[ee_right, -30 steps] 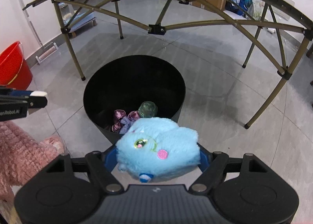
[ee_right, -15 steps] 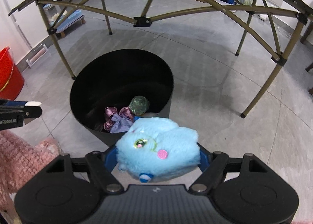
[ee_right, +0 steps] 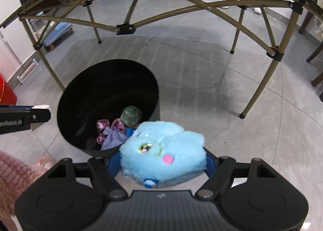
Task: Collect trash
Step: 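Lower both tools with the wedge and plush toy over the bin opening, then lower the left tool into the bin and open it to drop the foam wedge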
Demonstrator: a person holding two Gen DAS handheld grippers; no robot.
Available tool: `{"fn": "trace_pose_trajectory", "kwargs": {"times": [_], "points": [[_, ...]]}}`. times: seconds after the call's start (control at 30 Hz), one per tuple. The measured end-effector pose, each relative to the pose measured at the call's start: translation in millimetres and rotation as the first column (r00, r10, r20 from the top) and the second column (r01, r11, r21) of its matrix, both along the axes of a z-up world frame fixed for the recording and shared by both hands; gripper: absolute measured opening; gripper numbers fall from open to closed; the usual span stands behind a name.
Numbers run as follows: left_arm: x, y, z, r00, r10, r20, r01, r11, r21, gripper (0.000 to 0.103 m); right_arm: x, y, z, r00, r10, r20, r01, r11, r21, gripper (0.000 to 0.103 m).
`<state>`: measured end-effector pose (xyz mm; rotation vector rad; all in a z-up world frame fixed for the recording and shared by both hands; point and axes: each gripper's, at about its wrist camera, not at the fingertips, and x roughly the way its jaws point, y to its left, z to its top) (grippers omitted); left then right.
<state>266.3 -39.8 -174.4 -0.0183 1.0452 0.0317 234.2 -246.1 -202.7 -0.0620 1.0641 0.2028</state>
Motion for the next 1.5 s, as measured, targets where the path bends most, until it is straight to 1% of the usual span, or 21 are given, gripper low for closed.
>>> {"fn": "trace_pose_trajectory", "kwargs": {"times": [0.17, 0.27, 0.43, 0.6, 0.9, 0.97, 1.07, 1.1, 1.13, 1.17, 1.2, 1.23, 1.3, 1.5], "points": [[24, -13, 2, 1.0, 0.017, 0.011, -0.017, 1.0, -0.018, 0.029, 8, -1, 0, 1.0, -0.026, 0.01, 0.026, 0.999, -0.019, 0.077], [38, -20, -1, 1.0, 0.029, 0.008, -0.029, 0.999, -0.024, 0.029, 15, -2, 2, 0.998, -0.049, 0.031, 0.05, 0.998, -0.032, 0.077], [62, -28, -12, 0.998, 0.055, -0.017, -0.055, 0.998, -0.03, 0.029, 23, -7, 3, 0.996, -0.076, 0.042, 0.077, 0.996, -0.036, 0.077], [81, -31, -24, 0.994, 0.093, -0.048, -0.094, 0.995, -0.019, 0.029, 24, -11, 0, 0.996, -0.086, 0.038, 0.087, 0.996, -0.035, 0.077], [89, -34, -40, 0.989, 0.115, -0.096, -0.116, 0.993, -0.004, 0.029, 27, -21, -7, 0.994, -0.113, 0.012, 0.113, 0.993, -0.028, 0.077], [89, -33, -41, 0.988, 0.116, -0.101, -0.117, 0.993, -0.007, 0.031, 26, -21, -7, 0.993, -0.113, 0.013, 0.114, 0.993, -0.029, 0.077], [86, -33, -37, 0.989, 0.114, -0.093, -0.115, 0.993, -0.012, 0.039, 26, -20, -8, 0.994, -0.11, 0.011, 0.111, 0.993, -0.033, 0.077], [85, -33, -36, 0.989, 0.116, -0.087, -0.117, 0.993, -0.009, 0.05, 27, -20, -8, 0.994, -0.111, 0.01, 0.111, 0.993, -0.035, 0.077], [84, -31, -34, 0.989, 0.12, -0.082, -0.122, 0.992, -0.011, 0.065, 27, -21, -8, 0.993, -0.113, 0.01, 0.114, 0.993, -0.037, 0.077], [83, -29, -32, 0.989, 0.128, -0.077, -0.13, 0.991, -0.017, 0.074, 27, -21, -9, 0.993, -0.117, 0.01, 0.117, 0.992, -0.04, 0.077], [83, -29, -30, 0.988, 0.134, -0.074, -0.136, 0.99, -0.021, 0.09, 27, -22, -9, 0.993, -0.121, 0.008, 0.121, 0.992, -0.042, 0.077], [83, -29, -29, 0.988, 0.138, -0.071, -0.14, 0.99, -0.027, 0.097, 28, -23, -10, 0.992, -0.126, 0.006, 0.126, 0.991, -0.044, 0.077], [84, -29, -27, 0.987, 0.144, -0.069, -0.146, 0.989, -0.027, 0.102, 29, -23, -11, 0.992, -0.13, 0.005, 0.13, 0.991, -0.046, 0.077], [83, -26, -27, 0.986, 0.145, -0.081, -0.147, 0.989, -0.019, 0.102, 31, -22, -13, 0.992, -0.128, 0.002, 0.128, 0.99, -0.054, 0.077]]}}
